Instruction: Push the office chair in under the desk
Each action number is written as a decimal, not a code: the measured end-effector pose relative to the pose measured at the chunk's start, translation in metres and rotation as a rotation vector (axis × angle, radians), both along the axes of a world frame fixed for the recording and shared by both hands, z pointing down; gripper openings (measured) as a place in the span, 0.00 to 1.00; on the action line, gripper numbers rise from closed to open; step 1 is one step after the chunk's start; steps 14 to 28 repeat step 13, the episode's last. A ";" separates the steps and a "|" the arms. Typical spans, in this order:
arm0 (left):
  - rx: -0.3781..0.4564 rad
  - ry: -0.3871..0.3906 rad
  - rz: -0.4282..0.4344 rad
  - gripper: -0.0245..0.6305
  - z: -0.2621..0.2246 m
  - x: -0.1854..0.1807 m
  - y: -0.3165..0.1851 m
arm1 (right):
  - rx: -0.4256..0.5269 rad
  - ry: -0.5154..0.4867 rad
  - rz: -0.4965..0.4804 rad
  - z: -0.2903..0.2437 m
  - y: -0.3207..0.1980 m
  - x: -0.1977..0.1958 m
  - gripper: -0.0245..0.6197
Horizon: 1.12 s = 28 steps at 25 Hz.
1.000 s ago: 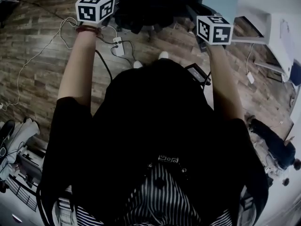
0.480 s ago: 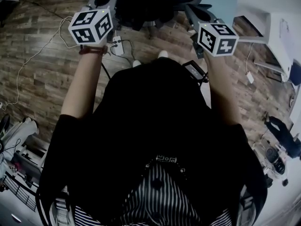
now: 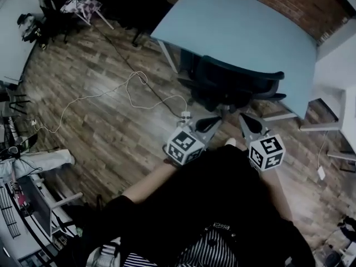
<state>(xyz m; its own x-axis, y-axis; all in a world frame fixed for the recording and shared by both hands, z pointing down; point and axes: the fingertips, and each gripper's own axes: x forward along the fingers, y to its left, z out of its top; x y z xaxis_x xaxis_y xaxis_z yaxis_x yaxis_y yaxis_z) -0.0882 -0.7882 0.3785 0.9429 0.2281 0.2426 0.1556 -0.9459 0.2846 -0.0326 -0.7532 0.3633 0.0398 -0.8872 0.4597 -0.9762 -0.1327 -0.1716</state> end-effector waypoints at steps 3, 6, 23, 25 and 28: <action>0.014 0.003 -0.010 0.05 -0.015 -0.005 -0.007 | 0.008 0.056 -0.051 -0.017 -0.018 -0.015 0.04; 0.028 0.016 -0.042 0.05 -0.019 -0.015 -0.020 | 0.032 0.059 -0.071 -0.020 -0.036 -0.033 0.04; 0.020 -0.031 -0.055 0.05 0.003 -0.026 -0.018 | 0.001 0.033 -0.066 -0.007 -0.023 -0.038 0.04; 0.020 -0.031 -0.055 0.05 0.003 -0.026 -0.018 | 0.001 0.033 -0.066 -0.007 -0.023 -0.038 0.04; 0.020 -0.031 -0.055 0.05 0.003 -0.026 -0.018 | 0.001 0.033 -0.066 -0.007 -0.023 -0.038 0.04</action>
